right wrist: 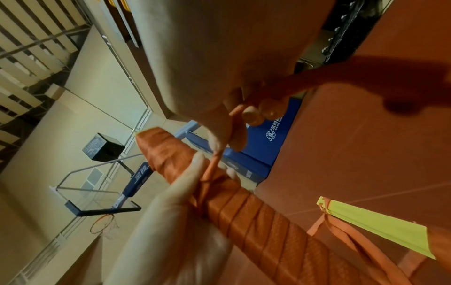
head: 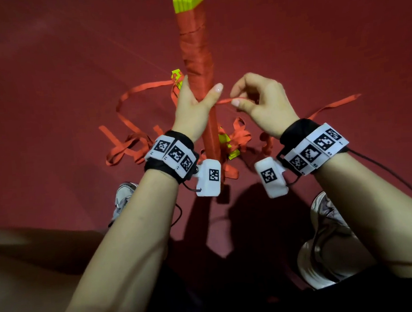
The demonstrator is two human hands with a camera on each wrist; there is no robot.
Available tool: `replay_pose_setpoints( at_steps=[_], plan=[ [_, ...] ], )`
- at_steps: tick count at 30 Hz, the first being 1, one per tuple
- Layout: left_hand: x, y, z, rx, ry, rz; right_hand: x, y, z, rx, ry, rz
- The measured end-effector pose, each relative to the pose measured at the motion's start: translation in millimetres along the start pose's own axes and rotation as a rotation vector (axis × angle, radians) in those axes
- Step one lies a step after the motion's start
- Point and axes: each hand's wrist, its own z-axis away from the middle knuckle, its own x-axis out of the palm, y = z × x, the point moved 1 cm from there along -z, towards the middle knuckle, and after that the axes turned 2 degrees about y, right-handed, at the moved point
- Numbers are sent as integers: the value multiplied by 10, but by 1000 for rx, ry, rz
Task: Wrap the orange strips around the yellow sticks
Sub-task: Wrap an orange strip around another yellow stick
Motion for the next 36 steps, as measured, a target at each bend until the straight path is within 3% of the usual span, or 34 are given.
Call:
replay_pose_setpoints(
  at_steps=[8, 13, 18, 22, 27, 33, 36],
  plan=[
    [-72, -36, -28, 22, -123, -95, -26, -45, -76, 6, -185, 249],
    [-68, -26, -21, -26, -163, -36, -15, -27, -54, 109, -324, 222],
    [-69, -48, -51, -13, -181, -20, -73, -31, -41, 146, -256, 93],
    [-62, -90, -80, -6, -175, -1, -133, -46, -46, 13, -244, -49],
    [-56, -130, -103, 7, -163, 14, -110, -100, -43, -125, -109, -83],
    [-40, -131, -97, -11, -155, 39, -81, -97, -61, -100, -71, 9],
    [-23, -105, -78, -24, -186, 73, -54, -56, -55, 47, -131, 55]
  ],
)
